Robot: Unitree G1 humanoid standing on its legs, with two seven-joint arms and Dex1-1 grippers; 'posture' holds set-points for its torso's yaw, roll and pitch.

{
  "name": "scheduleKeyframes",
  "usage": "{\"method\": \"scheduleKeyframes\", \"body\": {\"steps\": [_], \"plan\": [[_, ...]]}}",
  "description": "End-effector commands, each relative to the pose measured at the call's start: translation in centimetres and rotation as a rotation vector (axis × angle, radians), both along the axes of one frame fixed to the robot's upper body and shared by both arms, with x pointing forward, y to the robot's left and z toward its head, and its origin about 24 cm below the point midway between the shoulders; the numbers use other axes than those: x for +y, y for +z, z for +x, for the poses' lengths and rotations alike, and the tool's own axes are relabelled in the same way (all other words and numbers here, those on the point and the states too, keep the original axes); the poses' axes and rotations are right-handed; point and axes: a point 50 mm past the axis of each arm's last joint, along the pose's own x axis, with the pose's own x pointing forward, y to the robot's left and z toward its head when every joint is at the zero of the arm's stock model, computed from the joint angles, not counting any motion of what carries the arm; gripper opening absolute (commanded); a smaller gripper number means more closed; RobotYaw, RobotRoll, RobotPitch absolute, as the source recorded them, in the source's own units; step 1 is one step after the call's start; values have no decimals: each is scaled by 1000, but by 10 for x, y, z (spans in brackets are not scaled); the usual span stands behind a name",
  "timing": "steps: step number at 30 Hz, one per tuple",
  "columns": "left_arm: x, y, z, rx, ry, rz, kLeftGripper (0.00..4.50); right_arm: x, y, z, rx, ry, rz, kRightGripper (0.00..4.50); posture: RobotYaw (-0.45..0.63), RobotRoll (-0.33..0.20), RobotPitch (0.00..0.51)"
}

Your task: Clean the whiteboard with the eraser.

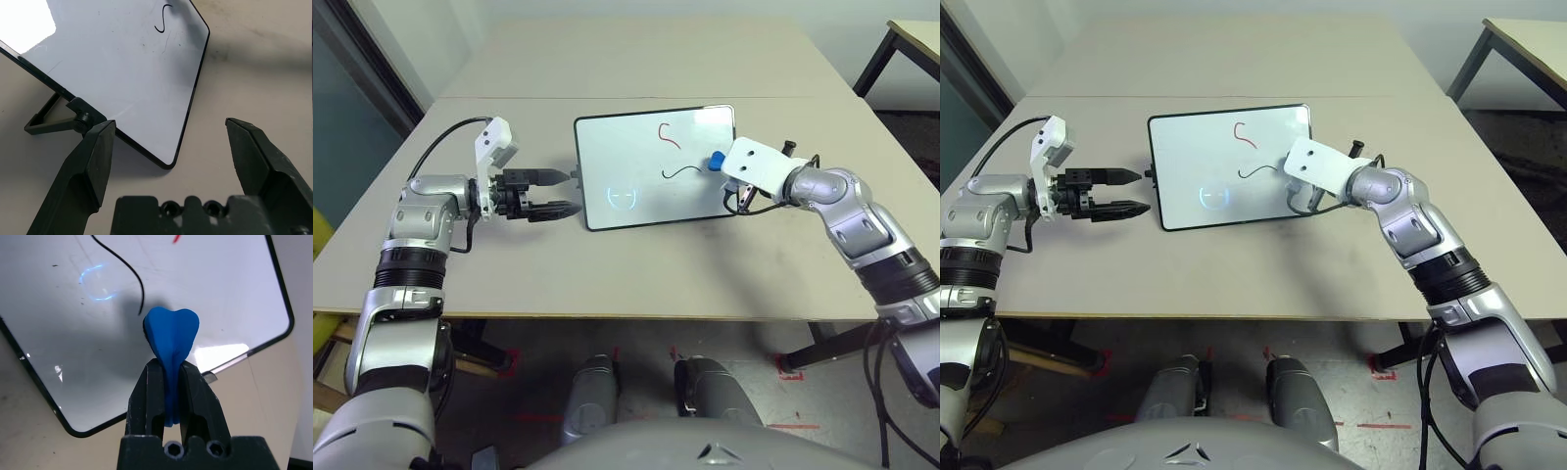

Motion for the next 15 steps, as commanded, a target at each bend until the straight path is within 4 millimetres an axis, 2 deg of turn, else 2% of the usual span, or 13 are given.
{"method": "scheduleKeyframes", "body": {"steps": [1,15], "plan": [[-1,4,0,-12,-11,14,4500,9,-2,0,23,48,-27,197,143,0,53],[-1,4,-1,-18,-4,10,4500,28,-10,12,-7,92,-115,196,161,0,51]]}}
